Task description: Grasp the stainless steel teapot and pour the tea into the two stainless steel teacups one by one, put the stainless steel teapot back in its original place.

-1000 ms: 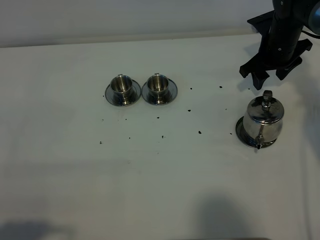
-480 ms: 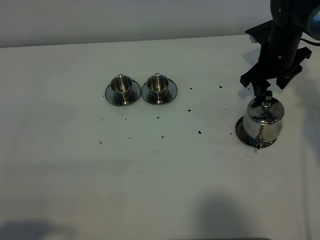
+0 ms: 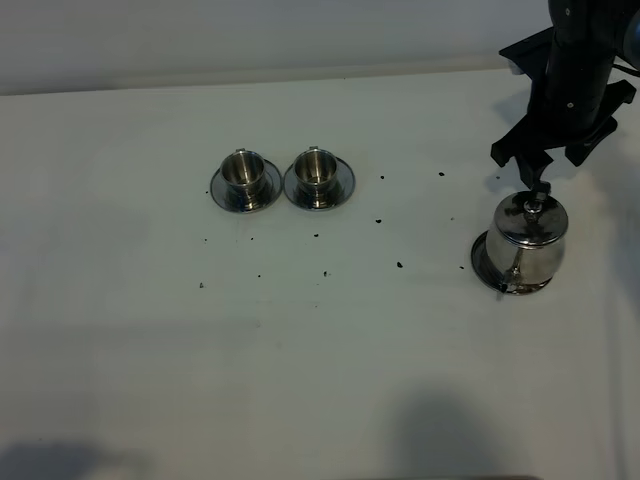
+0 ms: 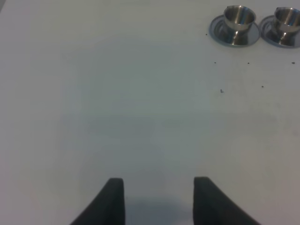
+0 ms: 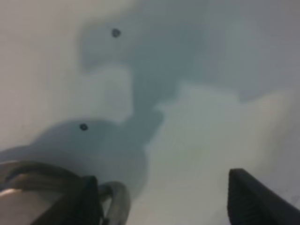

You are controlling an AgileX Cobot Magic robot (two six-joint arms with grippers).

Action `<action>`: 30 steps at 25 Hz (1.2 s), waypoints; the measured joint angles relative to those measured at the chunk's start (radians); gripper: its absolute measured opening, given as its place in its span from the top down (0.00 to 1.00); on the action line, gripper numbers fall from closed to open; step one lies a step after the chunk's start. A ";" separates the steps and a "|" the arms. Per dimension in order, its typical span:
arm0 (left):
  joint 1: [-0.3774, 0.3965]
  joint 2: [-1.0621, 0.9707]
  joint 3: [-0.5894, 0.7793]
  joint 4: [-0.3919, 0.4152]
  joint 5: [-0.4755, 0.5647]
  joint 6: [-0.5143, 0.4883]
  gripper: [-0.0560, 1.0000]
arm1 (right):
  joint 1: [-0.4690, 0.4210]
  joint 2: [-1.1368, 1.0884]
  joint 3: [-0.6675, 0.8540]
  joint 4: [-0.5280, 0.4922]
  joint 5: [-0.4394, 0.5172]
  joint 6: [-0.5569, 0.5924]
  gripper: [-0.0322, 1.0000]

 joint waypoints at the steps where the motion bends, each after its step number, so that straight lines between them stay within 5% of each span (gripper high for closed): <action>1: 0.000 0.000 0.000 0.000 0.000 0.000 0.59 | -0.006 0.000 0.005 0.000 -0.001 0.000 0.42; 30: 0.000 0.000 0.000 0.000 0.000 0.001 0.59 | -0.095 -0.089 0.179 0.012 -0.002 0.042 0.42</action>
